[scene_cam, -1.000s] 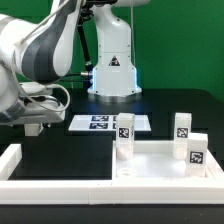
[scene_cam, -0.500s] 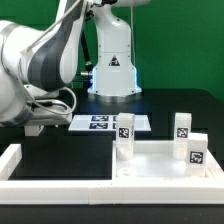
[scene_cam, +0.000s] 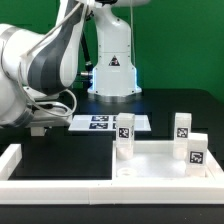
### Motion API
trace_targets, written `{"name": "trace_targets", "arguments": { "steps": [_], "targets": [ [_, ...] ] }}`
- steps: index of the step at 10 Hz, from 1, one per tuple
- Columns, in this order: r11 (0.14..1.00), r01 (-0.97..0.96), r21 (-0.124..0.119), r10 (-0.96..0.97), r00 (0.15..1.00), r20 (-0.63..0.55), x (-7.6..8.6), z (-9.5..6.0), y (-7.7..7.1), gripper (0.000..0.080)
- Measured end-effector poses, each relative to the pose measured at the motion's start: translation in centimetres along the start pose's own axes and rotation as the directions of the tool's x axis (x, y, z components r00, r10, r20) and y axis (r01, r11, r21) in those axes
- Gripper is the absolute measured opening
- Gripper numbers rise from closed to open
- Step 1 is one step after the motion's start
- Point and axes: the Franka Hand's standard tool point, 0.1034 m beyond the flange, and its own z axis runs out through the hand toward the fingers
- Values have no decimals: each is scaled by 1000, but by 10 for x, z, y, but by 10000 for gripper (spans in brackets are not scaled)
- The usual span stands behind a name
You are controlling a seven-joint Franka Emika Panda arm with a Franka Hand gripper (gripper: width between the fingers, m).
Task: Assemble square table
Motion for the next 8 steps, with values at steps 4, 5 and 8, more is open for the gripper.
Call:
{"name": "trace_targets", "arguments": {
  "steps": [4,5,8],
  "targets": [
    [1000,0,0,0,1000,0,0,0,0,288],
    [1000,0,0,0,1000,0,0,0,0,288],
    [1000,17,-11,-17,999,-29,-5,-25,-8,289]
  ]
}}
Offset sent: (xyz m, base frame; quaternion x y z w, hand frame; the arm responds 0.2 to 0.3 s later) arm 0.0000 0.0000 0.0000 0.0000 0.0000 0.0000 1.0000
